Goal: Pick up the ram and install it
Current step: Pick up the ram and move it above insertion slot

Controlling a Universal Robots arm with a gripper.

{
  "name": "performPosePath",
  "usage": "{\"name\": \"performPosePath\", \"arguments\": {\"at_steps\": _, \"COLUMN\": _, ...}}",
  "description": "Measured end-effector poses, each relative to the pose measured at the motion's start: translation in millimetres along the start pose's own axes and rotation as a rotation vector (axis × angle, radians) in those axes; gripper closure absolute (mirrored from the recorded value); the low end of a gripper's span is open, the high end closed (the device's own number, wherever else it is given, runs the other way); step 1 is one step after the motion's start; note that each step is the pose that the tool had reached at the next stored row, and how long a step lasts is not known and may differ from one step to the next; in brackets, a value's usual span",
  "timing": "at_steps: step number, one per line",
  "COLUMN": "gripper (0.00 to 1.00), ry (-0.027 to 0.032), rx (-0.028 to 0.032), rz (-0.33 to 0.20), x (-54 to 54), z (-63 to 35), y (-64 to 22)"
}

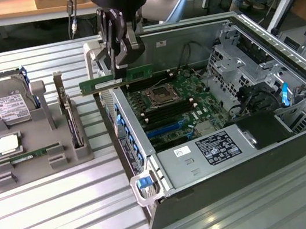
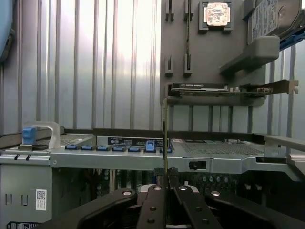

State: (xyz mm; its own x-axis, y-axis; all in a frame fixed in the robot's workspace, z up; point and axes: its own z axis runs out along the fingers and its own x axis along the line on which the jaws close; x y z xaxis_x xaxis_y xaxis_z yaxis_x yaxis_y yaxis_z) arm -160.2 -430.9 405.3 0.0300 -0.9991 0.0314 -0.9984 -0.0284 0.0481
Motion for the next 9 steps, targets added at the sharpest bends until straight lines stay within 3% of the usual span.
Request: {"name": "performPosePath", "arguments": {"at_steps": 9, "gripper": 0.88, "ry": 0.0008, "rx": -0.0001, "rz": 0.0, "x": 0.3, "z": -0.5, "y": -9.7}}
